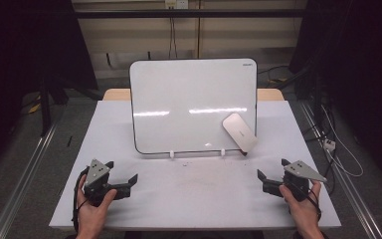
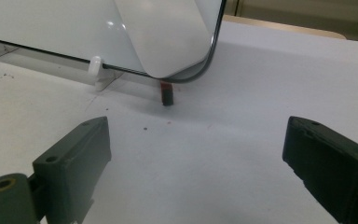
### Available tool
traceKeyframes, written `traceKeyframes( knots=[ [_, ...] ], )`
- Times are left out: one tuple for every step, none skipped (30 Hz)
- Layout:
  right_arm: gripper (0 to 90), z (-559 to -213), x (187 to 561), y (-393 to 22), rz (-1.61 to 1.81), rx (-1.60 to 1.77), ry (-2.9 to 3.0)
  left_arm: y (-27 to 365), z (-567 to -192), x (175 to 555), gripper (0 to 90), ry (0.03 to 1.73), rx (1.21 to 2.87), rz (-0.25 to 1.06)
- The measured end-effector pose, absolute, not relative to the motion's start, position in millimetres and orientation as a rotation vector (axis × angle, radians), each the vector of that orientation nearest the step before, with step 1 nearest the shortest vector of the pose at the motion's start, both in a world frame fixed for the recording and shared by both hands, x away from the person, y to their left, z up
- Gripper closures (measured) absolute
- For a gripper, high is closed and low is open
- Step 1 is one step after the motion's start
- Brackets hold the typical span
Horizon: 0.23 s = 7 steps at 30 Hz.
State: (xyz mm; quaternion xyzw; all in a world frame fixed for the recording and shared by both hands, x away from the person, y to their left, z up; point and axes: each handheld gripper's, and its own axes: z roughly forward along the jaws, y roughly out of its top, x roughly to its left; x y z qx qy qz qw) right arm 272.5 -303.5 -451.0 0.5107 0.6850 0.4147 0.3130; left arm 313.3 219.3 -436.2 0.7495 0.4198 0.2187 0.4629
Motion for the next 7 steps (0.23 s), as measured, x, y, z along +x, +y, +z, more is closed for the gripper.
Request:
traceKeyframes(
  knots=[
    [7.6,-451.4,272.9,-303.5,1.093,1.352,1.809,219.4,-436.0,313.4,4.8,1.038,1.845,0.54],
    [7.6,-451.8,273.1,-303.3,1.09,1.351,1.811,219.3,-436.1,313.7,4.9,1.042,1.843,0.539],
    [7.6,-452.0,273.4,-303.2,1.091,1.349,1.814,219.1,-436.3,313.9,4.8,1.043,1.844,0.538],
    [7.6,-452.1,273.8,-303.3,1.096,1.352,1.814,218.8,-436.5,314.1,4.8,1.045,1.844,0.533],
    [7.6,-452.3,274.5,-303.4,1.097,1.354,1.813,219.0,-436.6,314.6,4.8,1.046,1.849,0.532],
    [7.7,-452.4,275.1,-303.5,1.093,1.356,1.815,219.2,-437.0,315.4,4.8,1.05,1.857,0.533],
    [7.7,-452.7,275.9,-303.4,1.09,1.355,1.818,219.5,-437.7,316.5,4.8,1.057,1.863,0.528]
  ],
)
